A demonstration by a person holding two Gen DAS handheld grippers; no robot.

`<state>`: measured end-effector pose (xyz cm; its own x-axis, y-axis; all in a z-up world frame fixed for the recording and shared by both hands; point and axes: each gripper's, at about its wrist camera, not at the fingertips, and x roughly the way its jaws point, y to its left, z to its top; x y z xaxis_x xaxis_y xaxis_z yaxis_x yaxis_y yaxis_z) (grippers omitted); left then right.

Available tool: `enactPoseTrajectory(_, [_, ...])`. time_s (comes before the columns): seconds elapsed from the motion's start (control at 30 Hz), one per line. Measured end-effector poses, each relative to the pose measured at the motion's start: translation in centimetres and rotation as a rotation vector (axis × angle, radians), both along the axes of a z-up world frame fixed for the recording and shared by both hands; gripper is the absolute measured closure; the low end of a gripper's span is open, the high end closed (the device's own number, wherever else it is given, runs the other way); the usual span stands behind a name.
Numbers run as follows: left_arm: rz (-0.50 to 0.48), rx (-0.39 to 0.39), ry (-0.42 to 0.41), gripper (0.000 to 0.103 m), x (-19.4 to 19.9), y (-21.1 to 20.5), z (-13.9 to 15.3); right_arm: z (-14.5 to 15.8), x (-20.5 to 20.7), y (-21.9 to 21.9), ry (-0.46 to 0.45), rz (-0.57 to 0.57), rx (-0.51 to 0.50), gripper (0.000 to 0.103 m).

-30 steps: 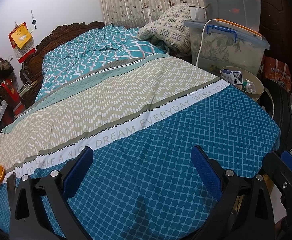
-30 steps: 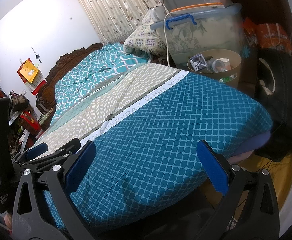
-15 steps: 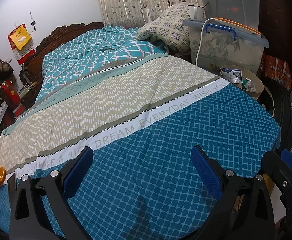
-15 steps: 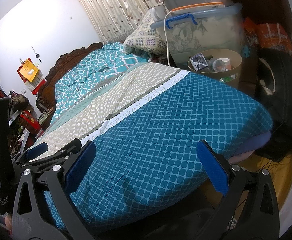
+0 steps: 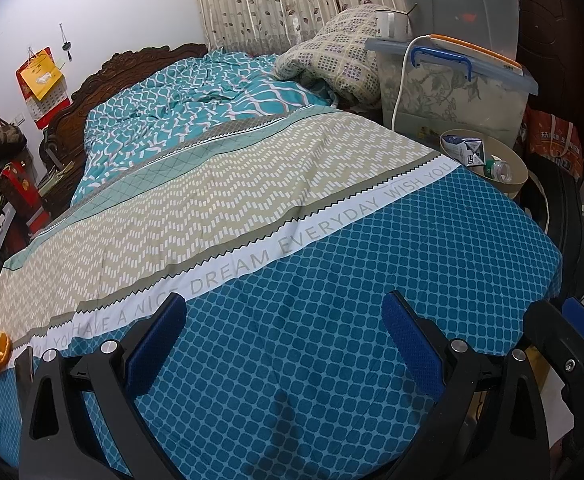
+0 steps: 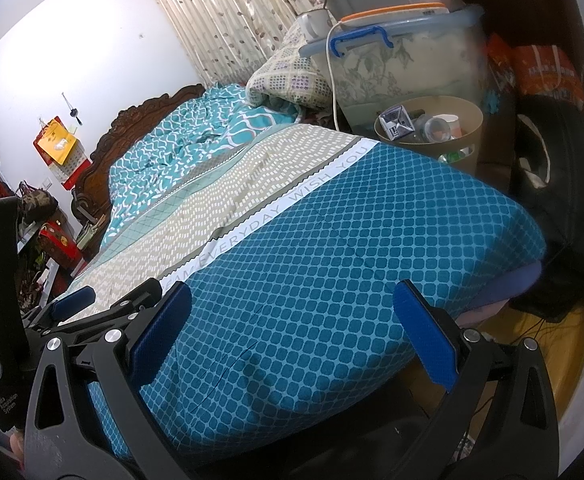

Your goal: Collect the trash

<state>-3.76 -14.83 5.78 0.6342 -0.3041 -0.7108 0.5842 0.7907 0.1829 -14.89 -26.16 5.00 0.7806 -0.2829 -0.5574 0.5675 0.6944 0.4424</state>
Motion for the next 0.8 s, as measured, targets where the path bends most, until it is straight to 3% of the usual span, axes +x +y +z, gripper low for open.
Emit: enactPoseTrajectory(0.8, [0.007, 0.002, 0.013, 0.009, 0.10, 0.24, -0.21, -0.33, -0.06, -0.21, 0.001, -0.002, 0.010, 0.003])
